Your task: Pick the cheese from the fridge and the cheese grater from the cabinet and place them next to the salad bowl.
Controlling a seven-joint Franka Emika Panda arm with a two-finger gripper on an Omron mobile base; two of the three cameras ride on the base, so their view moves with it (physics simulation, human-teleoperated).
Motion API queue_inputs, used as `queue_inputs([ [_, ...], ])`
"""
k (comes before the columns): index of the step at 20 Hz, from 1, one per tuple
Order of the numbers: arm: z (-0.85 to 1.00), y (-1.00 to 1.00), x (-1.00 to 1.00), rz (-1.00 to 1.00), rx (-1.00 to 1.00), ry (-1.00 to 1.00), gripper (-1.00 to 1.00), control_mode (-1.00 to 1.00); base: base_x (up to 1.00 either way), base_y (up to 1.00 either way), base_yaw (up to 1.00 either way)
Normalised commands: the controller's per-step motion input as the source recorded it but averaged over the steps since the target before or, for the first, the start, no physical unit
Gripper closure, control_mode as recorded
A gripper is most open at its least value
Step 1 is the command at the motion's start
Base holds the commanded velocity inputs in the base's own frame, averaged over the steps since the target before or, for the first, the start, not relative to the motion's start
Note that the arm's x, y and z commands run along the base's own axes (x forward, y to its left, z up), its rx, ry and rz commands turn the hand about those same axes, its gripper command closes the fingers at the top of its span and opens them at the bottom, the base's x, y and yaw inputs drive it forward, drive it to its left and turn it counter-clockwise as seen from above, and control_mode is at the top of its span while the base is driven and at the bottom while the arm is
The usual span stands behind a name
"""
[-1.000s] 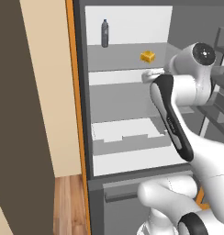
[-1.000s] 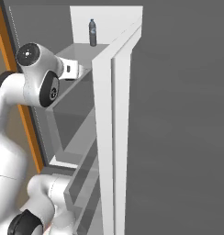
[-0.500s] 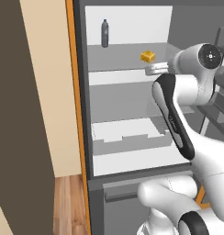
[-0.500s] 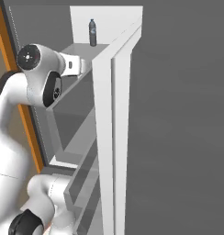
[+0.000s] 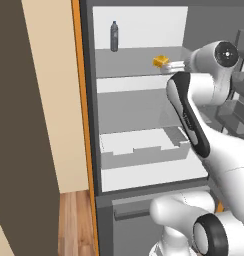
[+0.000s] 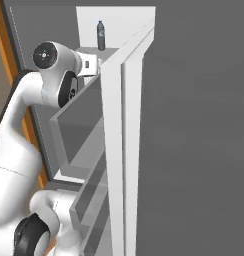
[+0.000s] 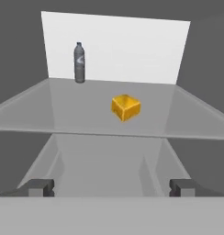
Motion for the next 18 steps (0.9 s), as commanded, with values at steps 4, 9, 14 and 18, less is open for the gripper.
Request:
queue_inputs([
  [4, 0.0, -0.14, 0.39, -0.01, 0.0, 0.0, -1.0, -1.0, 0.0, 0.0, 0.0],
  [9, 0.0, -0.12, 0.41, 0.0, 0.0, 0.0, -1.0, -1.0, 0.0, 0.0, 0.0],
  [14, 0.0, -0.05, 0.35, 0.0, 0.0, 0.03, -1.0, -1.0, 0.0, 0.0, 0.0],
  [18, 0.0, -0.11, 0.32, 0.0, 0.0, 0.07, -1.0, -1.0, 0.0, 0.0, 0.0],
])
